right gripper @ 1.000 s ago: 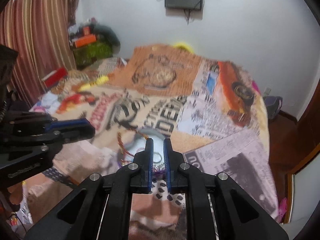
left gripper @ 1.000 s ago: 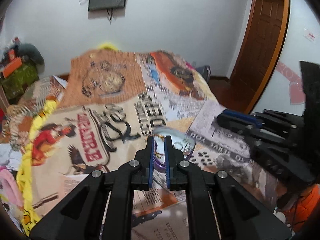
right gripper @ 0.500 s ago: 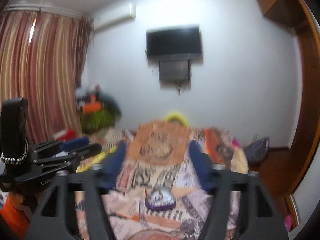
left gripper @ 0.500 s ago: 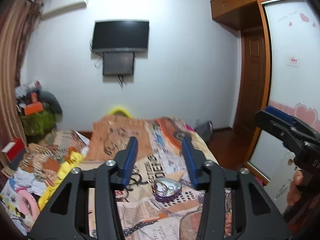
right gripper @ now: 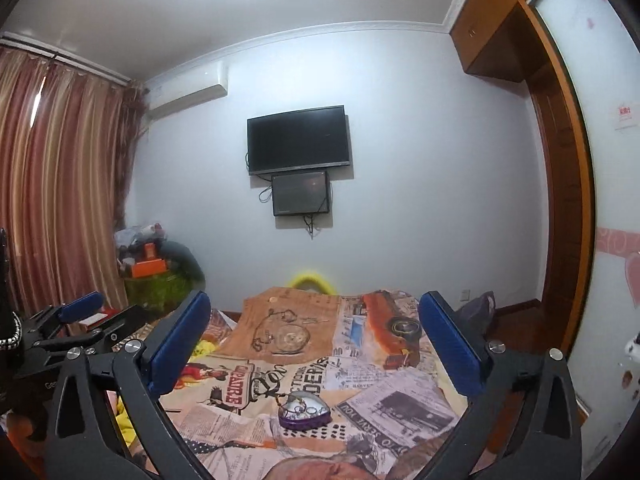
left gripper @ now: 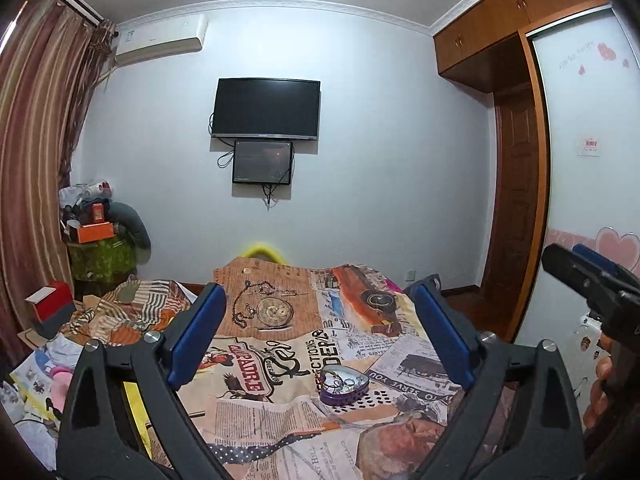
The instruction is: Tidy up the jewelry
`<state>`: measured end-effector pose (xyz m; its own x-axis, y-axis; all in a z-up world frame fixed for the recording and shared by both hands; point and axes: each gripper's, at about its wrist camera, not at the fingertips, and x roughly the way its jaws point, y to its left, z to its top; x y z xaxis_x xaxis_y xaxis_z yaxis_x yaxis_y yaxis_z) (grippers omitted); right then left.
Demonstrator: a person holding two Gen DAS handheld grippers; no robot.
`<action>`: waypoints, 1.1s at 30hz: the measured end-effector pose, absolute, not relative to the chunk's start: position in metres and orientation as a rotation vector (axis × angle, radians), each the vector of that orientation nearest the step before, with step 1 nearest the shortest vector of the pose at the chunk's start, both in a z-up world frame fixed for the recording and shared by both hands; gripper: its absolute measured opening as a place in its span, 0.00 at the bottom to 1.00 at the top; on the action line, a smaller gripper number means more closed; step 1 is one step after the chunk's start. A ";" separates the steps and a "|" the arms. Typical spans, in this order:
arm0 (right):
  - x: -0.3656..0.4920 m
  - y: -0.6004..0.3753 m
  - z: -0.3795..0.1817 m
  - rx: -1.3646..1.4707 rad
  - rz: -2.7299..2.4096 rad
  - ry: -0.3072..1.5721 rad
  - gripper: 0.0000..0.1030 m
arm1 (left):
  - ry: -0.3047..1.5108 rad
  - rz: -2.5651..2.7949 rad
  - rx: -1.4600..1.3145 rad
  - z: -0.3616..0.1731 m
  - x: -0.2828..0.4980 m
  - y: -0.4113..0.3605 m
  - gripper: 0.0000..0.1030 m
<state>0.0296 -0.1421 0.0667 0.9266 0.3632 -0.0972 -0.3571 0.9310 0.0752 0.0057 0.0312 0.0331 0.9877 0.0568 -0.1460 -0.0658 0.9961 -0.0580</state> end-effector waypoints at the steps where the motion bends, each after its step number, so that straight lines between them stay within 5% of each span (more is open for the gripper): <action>1: 0.031 -0.141 0.065 0.056 0.365 0.120 1.00 | 0.145 0.060 -0.064 0.033 0.004 0.030 0.93; 33: 0.010 -0.146 0.058 -0.002 0.368 0.153 1.00 | 0.162 0.033 -0.057 0.031 0.009 0.022 0.93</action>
